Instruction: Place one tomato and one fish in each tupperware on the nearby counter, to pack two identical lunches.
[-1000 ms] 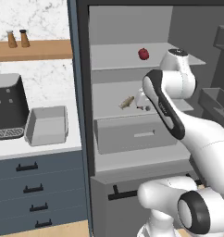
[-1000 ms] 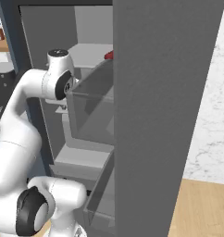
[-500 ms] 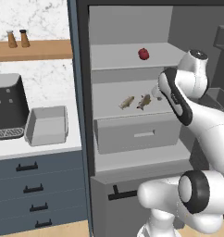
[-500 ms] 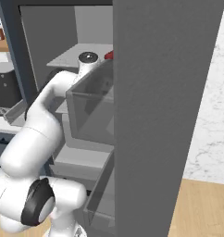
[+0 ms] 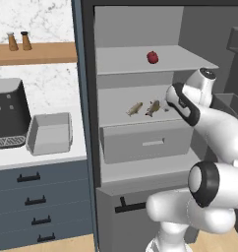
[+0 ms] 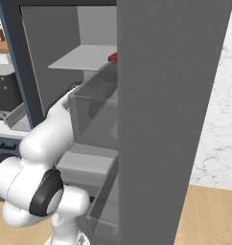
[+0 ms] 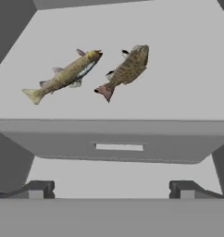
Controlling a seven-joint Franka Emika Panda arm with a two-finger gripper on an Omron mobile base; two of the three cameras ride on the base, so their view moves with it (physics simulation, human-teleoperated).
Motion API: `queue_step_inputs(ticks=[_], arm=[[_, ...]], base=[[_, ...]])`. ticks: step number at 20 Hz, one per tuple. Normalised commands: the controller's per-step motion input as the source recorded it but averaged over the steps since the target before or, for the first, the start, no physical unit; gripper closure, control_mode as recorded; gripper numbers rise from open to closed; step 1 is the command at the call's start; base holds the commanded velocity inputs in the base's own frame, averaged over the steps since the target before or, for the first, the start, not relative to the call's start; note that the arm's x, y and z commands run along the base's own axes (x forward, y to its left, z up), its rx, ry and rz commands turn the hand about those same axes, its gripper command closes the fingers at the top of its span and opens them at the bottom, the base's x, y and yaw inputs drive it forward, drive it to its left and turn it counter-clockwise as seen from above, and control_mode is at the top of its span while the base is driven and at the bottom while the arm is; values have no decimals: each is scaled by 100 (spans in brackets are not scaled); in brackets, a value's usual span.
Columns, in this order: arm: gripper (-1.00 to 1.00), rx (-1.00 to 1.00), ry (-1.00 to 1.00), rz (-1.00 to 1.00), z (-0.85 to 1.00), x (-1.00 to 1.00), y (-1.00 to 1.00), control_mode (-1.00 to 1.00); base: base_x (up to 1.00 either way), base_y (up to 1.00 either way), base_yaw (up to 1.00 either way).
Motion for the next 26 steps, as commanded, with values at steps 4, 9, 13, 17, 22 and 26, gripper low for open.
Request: queue_step_inputs(ticks=[4, 9, 13, 17, 22, 26], arm=[[-100, 13, 0, -2, -5, 32, 1, -100], [-100, 2, 0, -4, 0, 64, 0, -100], [-100, 0, 0, -3, -9, 60, 2, -100], [-100, 0, 2, -3, -30, 42, 0, -100], [-100, -1, 3, 0, -36, 35, 2, -100], [-100, -2, 1, 0, -21, 38, 5, -100]], base=[[0, 0, 0], [0, 0, 0], [0, 0, 0], [0, 0, 0], [0, 0, 0], [0, 0, 0]])
